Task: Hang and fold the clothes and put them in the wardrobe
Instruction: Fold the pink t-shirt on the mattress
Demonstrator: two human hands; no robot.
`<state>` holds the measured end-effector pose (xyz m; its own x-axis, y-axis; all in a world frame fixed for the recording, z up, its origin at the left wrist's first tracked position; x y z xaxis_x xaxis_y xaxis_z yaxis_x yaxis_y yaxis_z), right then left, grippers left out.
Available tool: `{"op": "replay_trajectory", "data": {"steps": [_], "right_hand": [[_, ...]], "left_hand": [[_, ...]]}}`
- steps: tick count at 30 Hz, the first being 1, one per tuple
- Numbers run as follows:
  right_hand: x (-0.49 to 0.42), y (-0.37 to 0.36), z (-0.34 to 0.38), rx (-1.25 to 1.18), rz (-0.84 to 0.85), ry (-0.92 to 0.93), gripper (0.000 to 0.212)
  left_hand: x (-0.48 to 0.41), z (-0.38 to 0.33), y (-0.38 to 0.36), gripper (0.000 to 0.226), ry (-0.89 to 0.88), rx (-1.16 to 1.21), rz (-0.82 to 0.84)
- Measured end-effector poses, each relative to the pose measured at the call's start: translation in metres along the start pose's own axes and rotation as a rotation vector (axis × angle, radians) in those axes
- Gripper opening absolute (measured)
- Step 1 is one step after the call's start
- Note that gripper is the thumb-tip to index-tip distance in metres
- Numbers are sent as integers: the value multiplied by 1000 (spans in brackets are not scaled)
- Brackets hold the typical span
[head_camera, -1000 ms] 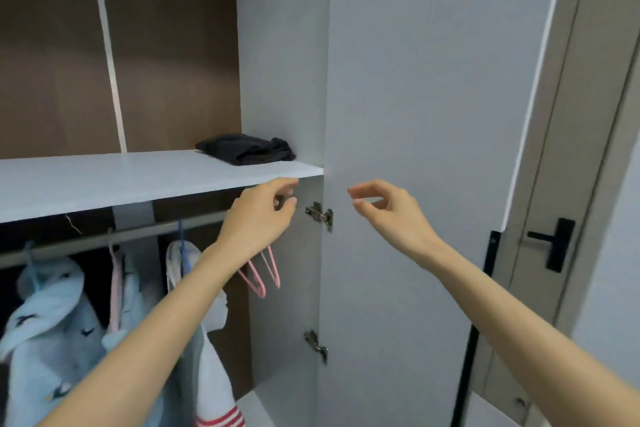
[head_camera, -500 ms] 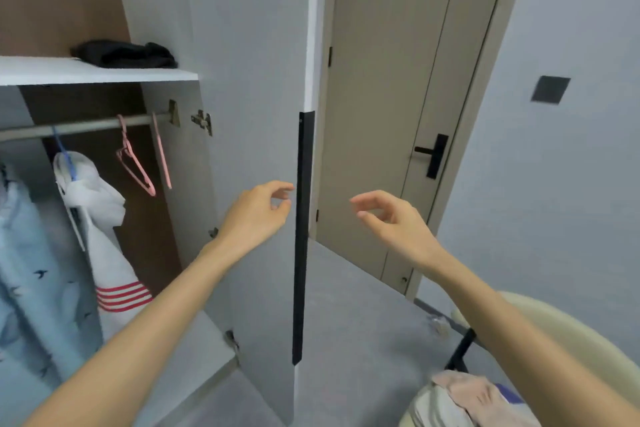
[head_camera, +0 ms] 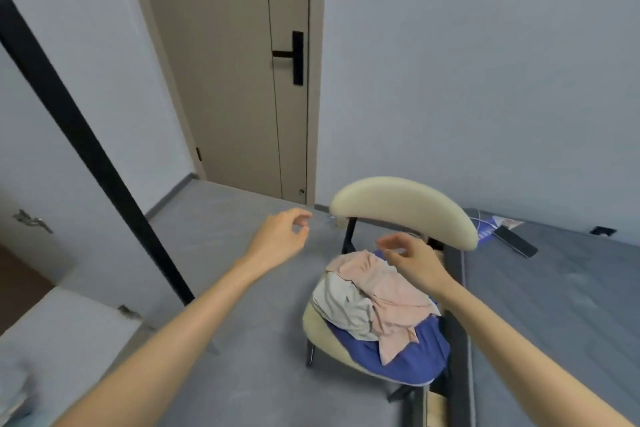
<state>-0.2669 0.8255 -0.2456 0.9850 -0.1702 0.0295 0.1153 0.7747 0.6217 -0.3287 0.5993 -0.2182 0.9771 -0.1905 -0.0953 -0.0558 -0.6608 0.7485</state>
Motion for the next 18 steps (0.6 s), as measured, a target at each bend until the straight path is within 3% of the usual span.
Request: {"op": "replay_trajectory", "data": {"steps": [9, 13, 18], "right_hand": [[-45, -15, -167, 111, -21, -357, 28], [-64, -45, -214, 160, 6, -439, 29], [-94, -90, -258, 230, 87, -504, 36]], "left_hand": [[-74, 34, -167, 36, 46, 70, 322], [-96, 58, -220, 37, 76, 65, 447], [-114, 98, -266, 38, 139, 56, 492]]}}
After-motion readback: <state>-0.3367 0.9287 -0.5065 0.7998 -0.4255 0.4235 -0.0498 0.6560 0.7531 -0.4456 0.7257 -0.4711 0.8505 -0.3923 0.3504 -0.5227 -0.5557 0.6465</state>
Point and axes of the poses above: each hand's wrist, its own x-axis away from the middle knuckle, its own y-axis out of the back of the hand, z = x × y, the point moved 9 cm from there along -x, towards the middle knuckle, and after that the axes turned 6 degrees about -z, right-handed, at the moved point
